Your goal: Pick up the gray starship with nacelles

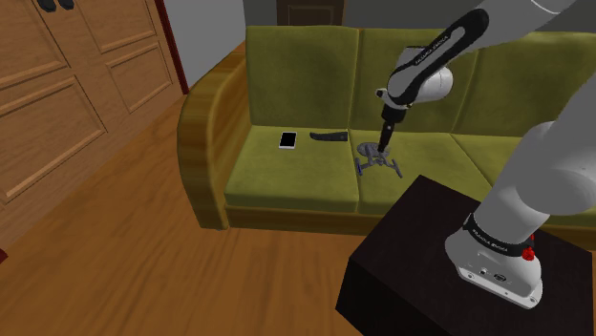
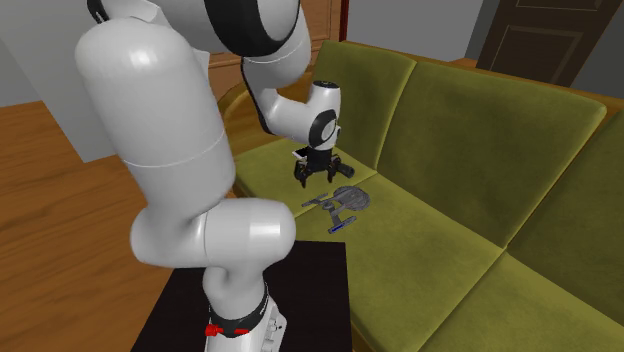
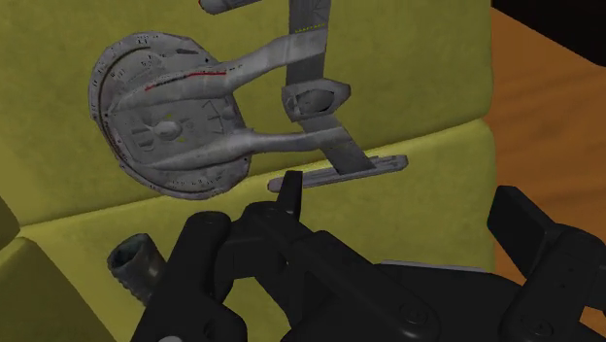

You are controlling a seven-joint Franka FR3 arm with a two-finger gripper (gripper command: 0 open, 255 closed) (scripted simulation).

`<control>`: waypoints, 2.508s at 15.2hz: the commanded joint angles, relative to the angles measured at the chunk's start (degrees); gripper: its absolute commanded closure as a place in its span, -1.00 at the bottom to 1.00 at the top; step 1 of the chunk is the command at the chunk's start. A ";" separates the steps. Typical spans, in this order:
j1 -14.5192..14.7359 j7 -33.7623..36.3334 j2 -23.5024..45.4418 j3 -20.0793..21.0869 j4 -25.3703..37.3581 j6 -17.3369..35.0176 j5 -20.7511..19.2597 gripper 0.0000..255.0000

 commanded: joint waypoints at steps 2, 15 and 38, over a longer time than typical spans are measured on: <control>1.35 -11.13 9.78 -1.47 2.95 4.74 9.07 -1.00; -5.25 -28.02 24.95 7.20 8.08 11.88 26.81 1.00; 0.92 -14.76 11.70 -2.22 5.88 2.87 9.32 1.00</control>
